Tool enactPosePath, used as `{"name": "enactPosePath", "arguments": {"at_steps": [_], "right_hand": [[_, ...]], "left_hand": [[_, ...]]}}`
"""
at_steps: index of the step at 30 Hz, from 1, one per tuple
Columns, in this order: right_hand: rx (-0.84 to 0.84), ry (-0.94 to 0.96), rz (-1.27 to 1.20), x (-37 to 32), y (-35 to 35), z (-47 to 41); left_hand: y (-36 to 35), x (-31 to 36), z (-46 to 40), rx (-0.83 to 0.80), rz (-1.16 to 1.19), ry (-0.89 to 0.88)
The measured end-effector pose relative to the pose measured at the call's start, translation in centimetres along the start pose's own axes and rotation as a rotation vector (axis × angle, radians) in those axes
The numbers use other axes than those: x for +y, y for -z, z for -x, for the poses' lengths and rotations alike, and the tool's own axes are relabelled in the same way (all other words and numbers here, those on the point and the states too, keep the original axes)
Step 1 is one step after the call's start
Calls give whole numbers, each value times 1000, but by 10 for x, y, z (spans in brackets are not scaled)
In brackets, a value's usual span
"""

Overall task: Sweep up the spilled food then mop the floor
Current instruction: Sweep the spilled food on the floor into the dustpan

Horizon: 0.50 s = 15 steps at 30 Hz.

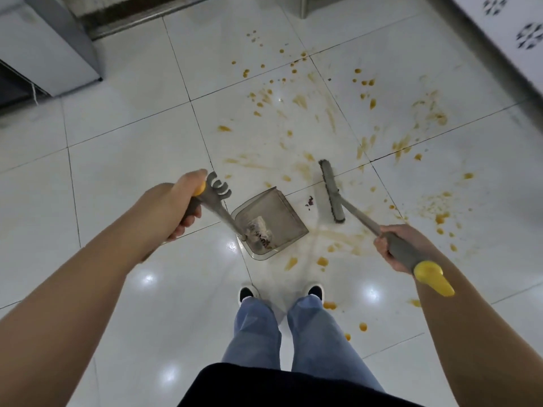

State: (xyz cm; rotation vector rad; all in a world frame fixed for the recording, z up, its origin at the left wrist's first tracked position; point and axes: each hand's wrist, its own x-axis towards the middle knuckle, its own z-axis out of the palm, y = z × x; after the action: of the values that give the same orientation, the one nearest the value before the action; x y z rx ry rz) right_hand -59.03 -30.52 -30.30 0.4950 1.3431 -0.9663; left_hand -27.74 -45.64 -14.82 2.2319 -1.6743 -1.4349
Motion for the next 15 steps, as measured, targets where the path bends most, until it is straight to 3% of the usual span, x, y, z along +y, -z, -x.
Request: {"name": "enactPosePath", "arguments": {"at_steps": [6, 15], "right_hand": [[180, 35, 410, 9, -16, -7], [245, -138, 112, 24, -37, -19]], "left_hand": [[-8, 27, -31, -106, 75, 7], [-11, 48, -57, -173, 50, -18]]}}
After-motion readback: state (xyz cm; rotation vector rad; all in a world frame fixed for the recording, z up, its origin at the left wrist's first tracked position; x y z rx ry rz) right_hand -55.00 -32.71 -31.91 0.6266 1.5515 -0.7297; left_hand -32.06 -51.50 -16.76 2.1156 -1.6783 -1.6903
